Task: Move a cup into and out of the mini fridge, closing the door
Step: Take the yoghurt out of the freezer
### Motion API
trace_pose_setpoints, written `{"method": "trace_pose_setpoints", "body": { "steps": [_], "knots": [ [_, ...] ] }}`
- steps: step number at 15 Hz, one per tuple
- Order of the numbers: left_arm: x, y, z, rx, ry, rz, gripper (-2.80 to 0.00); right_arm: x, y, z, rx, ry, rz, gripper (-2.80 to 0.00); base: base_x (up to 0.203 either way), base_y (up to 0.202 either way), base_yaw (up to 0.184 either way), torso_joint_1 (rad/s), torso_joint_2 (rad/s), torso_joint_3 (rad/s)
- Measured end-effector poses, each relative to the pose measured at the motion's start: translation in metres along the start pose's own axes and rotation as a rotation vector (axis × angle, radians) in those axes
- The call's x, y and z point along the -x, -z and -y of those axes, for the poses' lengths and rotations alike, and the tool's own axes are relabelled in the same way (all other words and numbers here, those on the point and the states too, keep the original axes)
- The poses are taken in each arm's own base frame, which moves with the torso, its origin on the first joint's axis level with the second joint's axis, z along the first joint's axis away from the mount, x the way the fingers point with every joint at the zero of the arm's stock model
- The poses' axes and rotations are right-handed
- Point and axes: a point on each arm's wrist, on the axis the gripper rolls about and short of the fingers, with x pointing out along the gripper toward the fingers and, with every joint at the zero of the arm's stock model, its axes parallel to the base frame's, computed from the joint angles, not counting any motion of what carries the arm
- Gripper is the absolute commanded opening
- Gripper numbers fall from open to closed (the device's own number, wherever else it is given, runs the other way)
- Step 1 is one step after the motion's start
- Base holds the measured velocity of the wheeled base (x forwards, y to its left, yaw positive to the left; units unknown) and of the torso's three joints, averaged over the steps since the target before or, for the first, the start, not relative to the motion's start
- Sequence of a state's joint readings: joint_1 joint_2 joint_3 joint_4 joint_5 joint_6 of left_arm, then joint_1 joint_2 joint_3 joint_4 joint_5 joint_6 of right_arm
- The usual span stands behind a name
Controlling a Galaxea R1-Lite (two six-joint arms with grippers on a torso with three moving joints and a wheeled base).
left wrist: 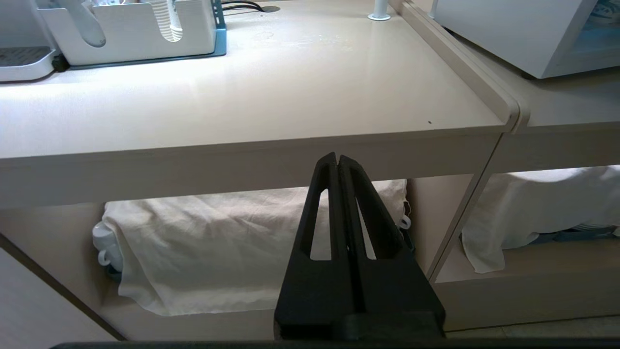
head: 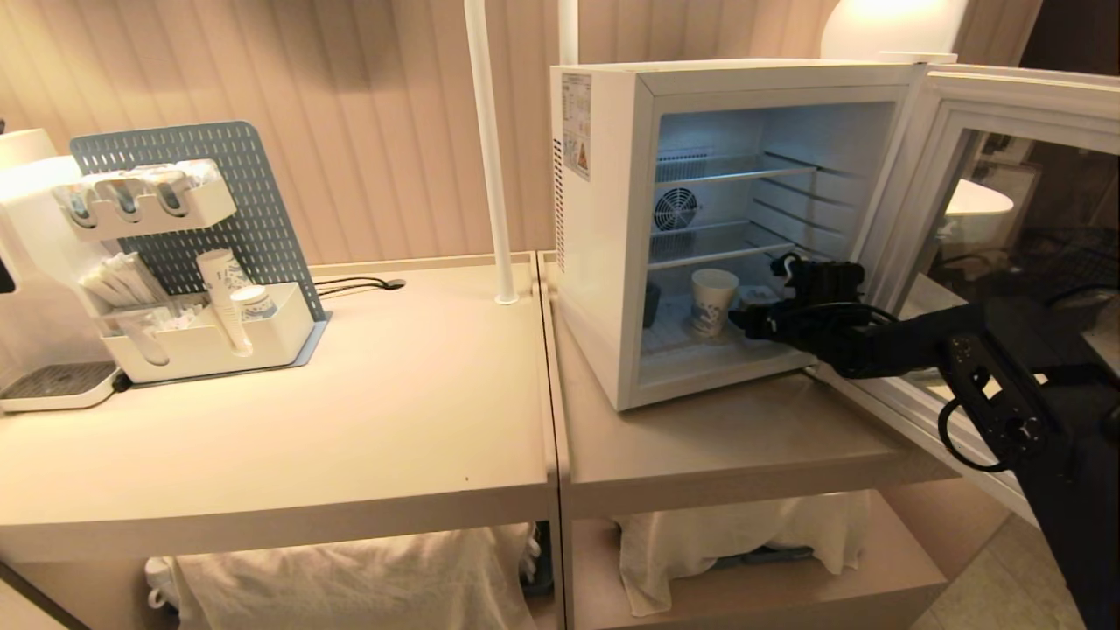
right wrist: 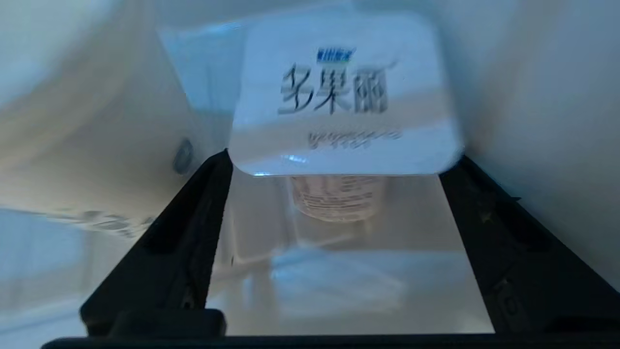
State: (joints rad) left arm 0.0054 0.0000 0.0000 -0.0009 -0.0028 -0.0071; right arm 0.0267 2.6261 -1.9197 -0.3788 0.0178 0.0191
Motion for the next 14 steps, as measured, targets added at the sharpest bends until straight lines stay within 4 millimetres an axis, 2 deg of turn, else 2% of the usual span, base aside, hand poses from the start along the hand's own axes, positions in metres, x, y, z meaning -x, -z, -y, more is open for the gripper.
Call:
{"method": "trace_pose_setpoints", "body": {
  "steps": [6, 14],
  "knots": [
    [0.0, 0.0, 0.0, 0.0, 0.001, 0.0, -2.8, -0.013, 0.018, -0.004, 0.017, 0.042, 0.017, 0.0, 0.0, 0.0, 0.0, 0.0, 0.0, 0.0],
    [0.0, 0.0, 0.0, 0.0, -0.001, 0.0, -2.8, -0.01, 0.011, 0.003, 0.012, 0.055, 0.023, 0.0, 0.0, 0.0, 0.0, 0.0, 0.0, 0.0]
  ]
}}
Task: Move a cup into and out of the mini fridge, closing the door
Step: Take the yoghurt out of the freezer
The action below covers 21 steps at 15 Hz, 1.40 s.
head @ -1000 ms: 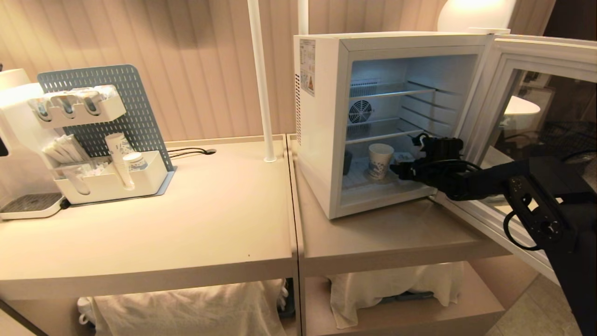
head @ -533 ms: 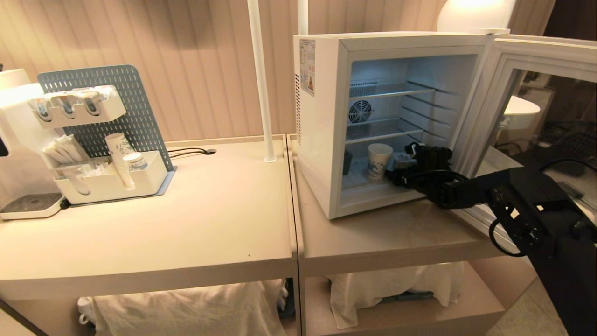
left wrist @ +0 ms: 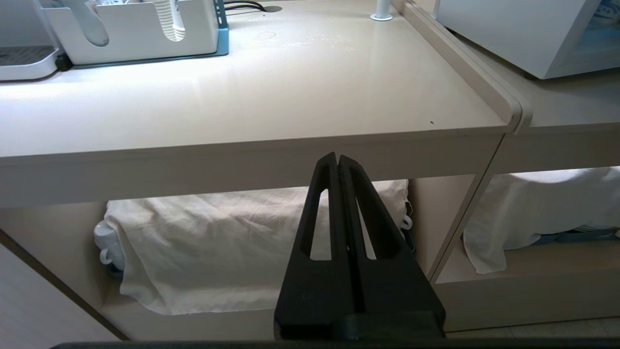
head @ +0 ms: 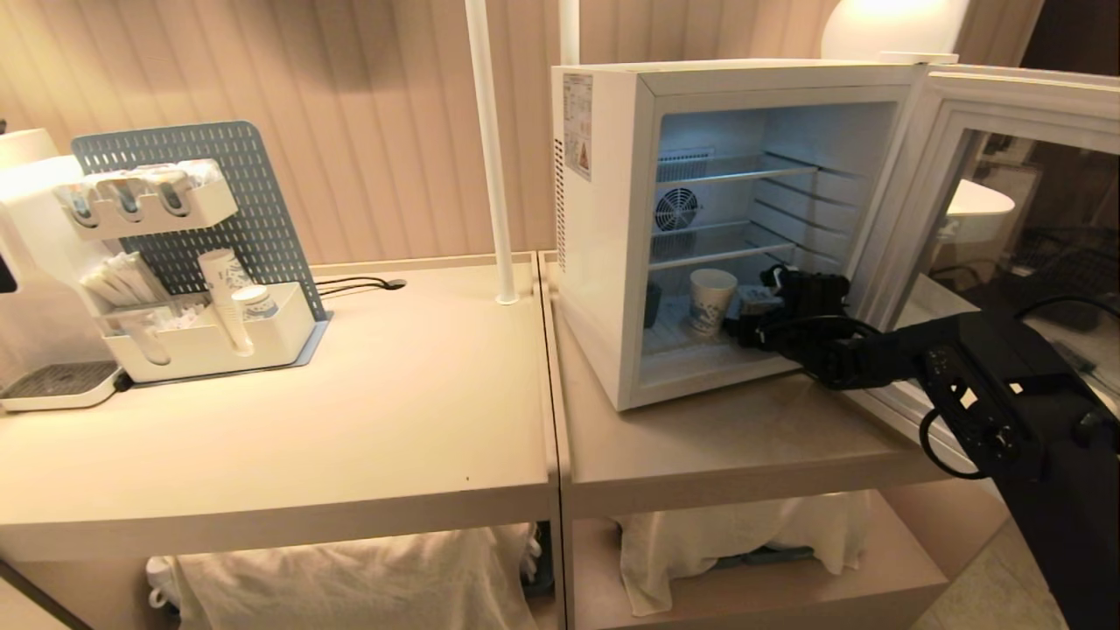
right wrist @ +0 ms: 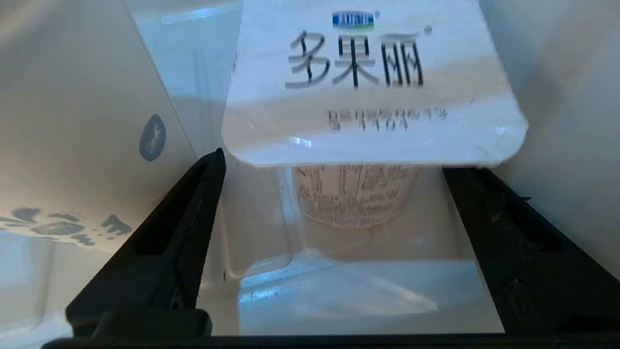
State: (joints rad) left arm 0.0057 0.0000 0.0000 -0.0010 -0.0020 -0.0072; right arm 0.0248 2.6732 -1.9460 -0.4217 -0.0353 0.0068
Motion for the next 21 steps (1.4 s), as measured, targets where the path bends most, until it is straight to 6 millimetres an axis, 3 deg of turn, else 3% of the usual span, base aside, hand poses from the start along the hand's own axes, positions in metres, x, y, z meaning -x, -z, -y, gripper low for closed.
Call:
{"method": "trace_pose_setpoints", "body": {
  "steps": [10, 11, 21],
  "knots": [
    [0.0, 0.0, 0.0, 0.0, 0.001, 0.0, -2.8, 0.0, -0.003, 0.022, -0.009, 0.02, -0.002, 0.0, 0.0, 0.0, 0.0, 0.0, 0.0, 0.0],
    [0.0, 0.0, 0.0, 0.0, 0.001, 0.0, -2.8, 0.0, -0.004, 0.023, -0.009, 0.022, 0.005, -2.8, 0.0, 0.0, 0.0, 0.0, 0.0, 0.0],
    [0.0, 0.0, 0.0, -0.001, 0.001, 0.002, -2.8, 0.003, -0.002, 0.02, -0.008, 0.031, -0.001, -2.8, 0.0, 0.0, 0.0, 0.0, 0.0, 0.0]
  ]
}}
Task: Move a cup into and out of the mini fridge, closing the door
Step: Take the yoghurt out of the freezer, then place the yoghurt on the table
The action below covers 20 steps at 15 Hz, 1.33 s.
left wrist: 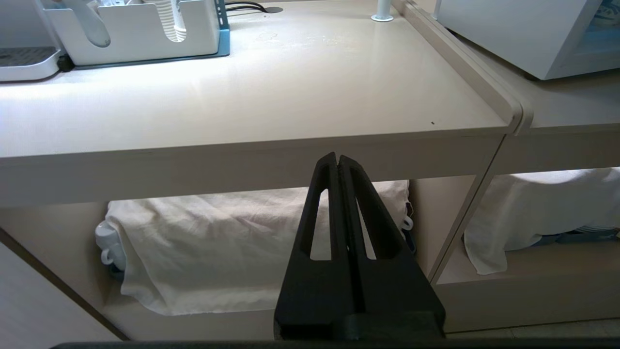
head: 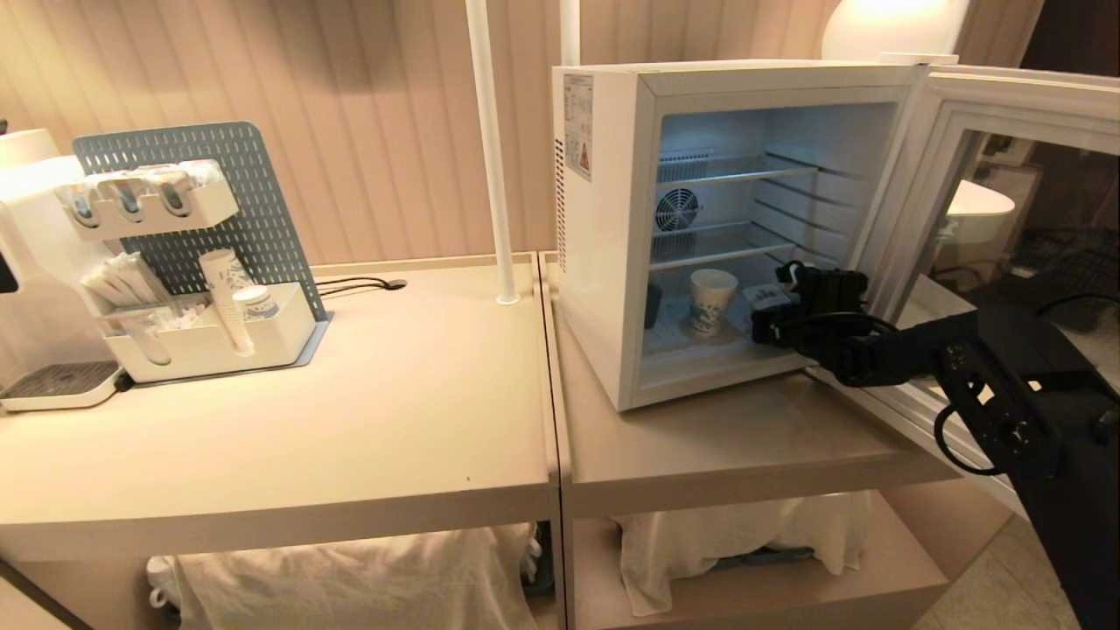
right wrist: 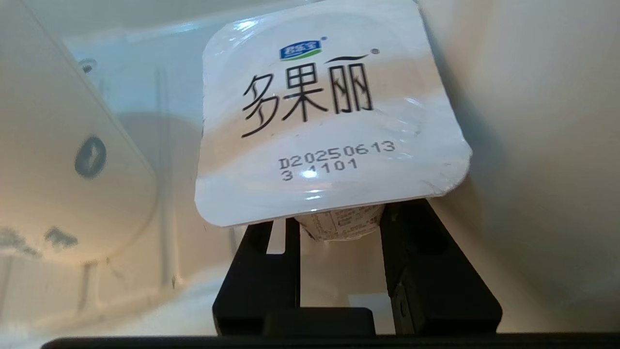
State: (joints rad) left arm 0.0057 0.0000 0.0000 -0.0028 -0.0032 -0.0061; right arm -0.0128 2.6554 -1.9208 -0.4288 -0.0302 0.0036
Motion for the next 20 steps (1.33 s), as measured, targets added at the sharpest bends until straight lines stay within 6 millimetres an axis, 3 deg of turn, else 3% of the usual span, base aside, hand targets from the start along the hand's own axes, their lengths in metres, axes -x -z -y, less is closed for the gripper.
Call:
{"method": "trace_pose_setpoints", "body": {
  "steps": [5, 8, 11, 14, 16, 20],
  "knots": [
    [0.0, 0.0, 0.0, -0.001, 0.0, 0.0, -2.8, 0.031, 0.004, -0.013, 0.006, -0.054, -0.079, -2.8, 0.0, 0.0, 0.0, 0.0, 0.0, 0.0],
    [0.0, 0.0, 0.0, -0.002, 0.0, 0.0, -2.8, 0.066, -0.003, -0.025, 0.019, -0.099, -0.076, -2.8, 0.0, 0.0, 0.0, 0.0, 0.0, 0.0],
    [0.0, 0.0, 0.0, -0.006, 0.0, 0.001, -2.8, 0.117, -0.021, -0.03, 0.025, -0.119, -0.035, -2.8, 0.0, 0.0, 0.0, 0.0, 0.0, 0.0],
    [0.0, 0.0, 0.0, -0.004, 0.001, 0.001, -2.8, 0.184, -0.051, -0.027, 0.022, -0.089, 0.051, -2.8, 0.0, 0.0, 0.0, 0.0, 0.0, 0.0],
    [0.0, 0.0, 0.0, -0.002, 0.001, 0.001, -2.8, 0.239, -0.073, -0.021, 0.01, -0.008, 0.13, -2.8, 0.0, 0.0, 0.0, 0.0, 0.0, 0.0],
    [0.0, 0.0, 0.0, -0.001, 0.001, 0.001, -2.8, 0.373, -0.099, -0.008, -0.031, 0.128, 0.305, -2.8, 0.0, 0.0, 0.0, 0.0, 0.0, 0.0]
  ]
}}
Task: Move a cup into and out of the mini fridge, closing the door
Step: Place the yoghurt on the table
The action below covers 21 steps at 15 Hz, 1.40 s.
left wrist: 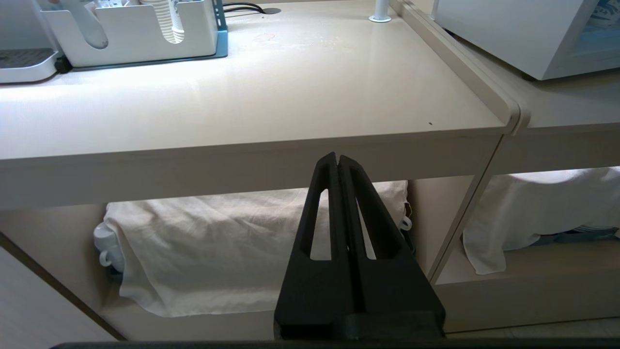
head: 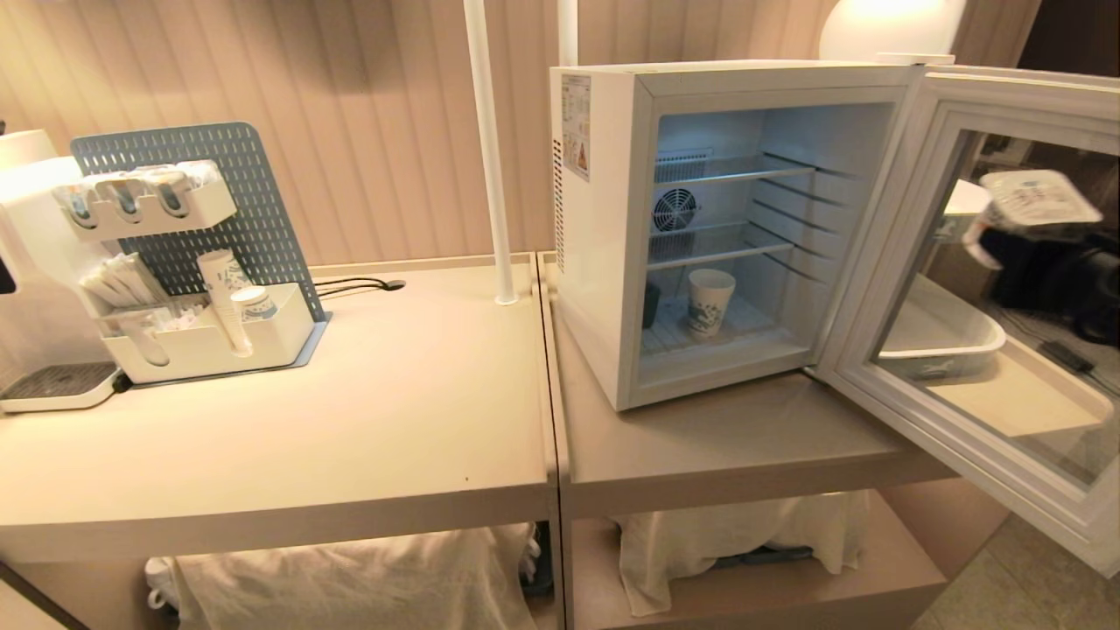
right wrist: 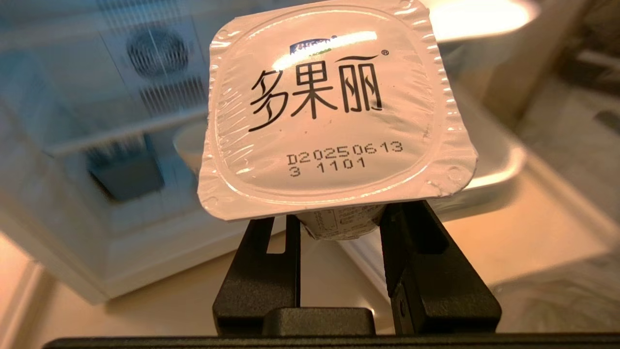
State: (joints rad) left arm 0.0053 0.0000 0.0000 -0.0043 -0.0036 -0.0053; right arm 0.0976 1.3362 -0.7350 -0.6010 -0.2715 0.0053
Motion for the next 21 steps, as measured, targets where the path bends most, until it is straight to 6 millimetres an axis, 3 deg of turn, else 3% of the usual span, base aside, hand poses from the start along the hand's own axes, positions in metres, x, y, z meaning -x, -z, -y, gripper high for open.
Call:
{"method": "trace_pose_setpoints", "body": {
  "steps": [3, 5, 7, 9, 13, 15, 21],
  "knots": [
    [0.0, 0.0, 0.0, 0.0, -0.001, 0.0, -2.8, 0.113, -0.025, 0.03, -0.041, 0.04, 0.119, -2.8, 0.0, 0.0, 0.0, 0.0, 0.0, 0.0],
    [0.0, 0.0, 0.0, 0.0, -0.001, 0.0, -2.8, 0.176, -0.017, 0.05, -0.073, 0.07, 0.149, -2.8, 0.0, 0.0, 0.0, 0.0, 0.0, 0.0],
    [0.0, 0.0, 0.0, 0.0, -0.001, 0.0, -2.8, 0.223, 0.001, 0.066, -0.121, 0.137, 0.121, -2.8, 0.0, 0.0, 0.0, 0.0, 0.0, 0.0],
    [0.0, 0.0, 0.0, 0.0, -0.001, 0.0, -2.8, 0.252, 0.018, 0.074, -0.122, 0.186, 0.032, -2.8, 0.0, 0.0, 0.0, 0.0, 0.0, 0.0],
    [0.0, 0.0, 0.0, 0.0, 0.0, 0.0, -2.8, 0.292, 0.049, 0.07, -0.131, 0.037, 0.035, -2.8, 0.0, 0.0, 0.0, 0.0, 0.0, 0.0],
    [0.0, 0.0, 0.0, 0.0, 0.0, 0.0, -2.8, 0.298, 0.067, 0.069, -0.144, -0.094, 0.107, -2.8, 0.0, 0.0, 0.0, 0.0, 0.0, 0.0],
    [0.0, 0.0, 0.0, 0.0, 0.0, 0.0, -2.8, 0.241, 0.158, 0.058, -0.049, -0.193, 0.083, -2.8, 0.0, 0.0, 0.0, 0.0, 0.0, 0.0]
  ]
}}
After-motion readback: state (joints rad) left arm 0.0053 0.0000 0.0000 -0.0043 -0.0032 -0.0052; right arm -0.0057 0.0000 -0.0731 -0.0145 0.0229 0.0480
